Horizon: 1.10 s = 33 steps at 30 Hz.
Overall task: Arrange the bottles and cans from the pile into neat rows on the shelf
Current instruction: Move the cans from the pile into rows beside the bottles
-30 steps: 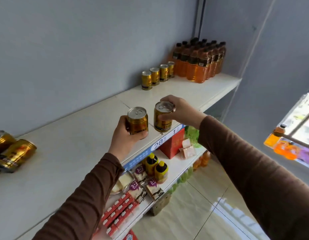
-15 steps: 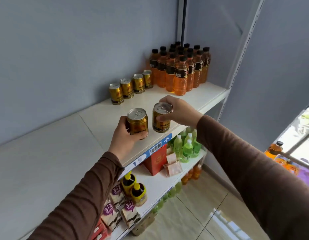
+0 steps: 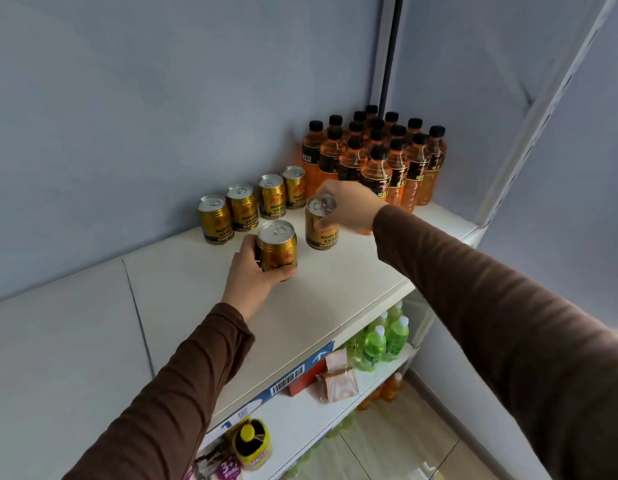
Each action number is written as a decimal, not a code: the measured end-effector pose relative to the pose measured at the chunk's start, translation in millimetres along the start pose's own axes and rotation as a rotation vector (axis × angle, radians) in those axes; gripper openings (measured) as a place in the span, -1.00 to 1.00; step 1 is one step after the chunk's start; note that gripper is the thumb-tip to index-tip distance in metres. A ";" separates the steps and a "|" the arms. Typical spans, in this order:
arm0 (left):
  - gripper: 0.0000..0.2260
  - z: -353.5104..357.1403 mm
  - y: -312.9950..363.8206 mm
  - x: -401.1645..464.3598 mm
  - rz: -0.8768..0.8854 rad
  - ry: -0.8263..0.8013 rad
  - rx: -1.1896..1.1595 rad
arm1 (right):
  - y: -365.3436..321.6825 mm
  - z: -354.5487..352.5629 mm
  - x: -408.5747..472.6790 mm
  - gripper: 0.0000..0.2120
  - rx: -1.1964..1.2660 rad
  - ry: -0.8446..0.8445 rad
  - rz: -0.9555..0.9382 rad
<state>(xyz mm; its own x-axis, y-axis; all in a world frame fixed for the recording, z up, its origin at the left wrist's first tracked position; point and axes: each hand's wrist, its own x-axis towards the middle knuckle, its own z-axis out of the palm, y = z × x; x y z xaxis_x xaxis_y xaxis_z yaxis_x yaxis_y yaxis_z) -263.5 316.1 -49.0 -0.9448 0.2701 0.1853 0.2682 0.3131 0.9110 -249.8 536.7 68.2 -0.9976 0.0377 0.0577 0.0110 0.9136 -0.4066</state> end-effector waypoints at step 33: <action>-0.38 70.6 -14.5 113.1 -0.123 0.280 0.097 | 24.5 7.1 154.9 -0.78 -0.655 -0.108 -0.380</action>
<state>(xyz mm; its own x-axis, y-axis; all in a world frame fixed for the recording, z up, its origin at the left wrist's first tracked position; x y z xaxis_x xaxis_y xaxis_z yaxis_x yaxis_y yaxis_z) -361.0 406.4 -67.3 -0.9828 -0.0323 0.1821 0.1523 0.4169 0.8961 -404.5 562.0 60.7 -0.9416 -0.3362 -0.0175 -0.3298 0.9106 0.2492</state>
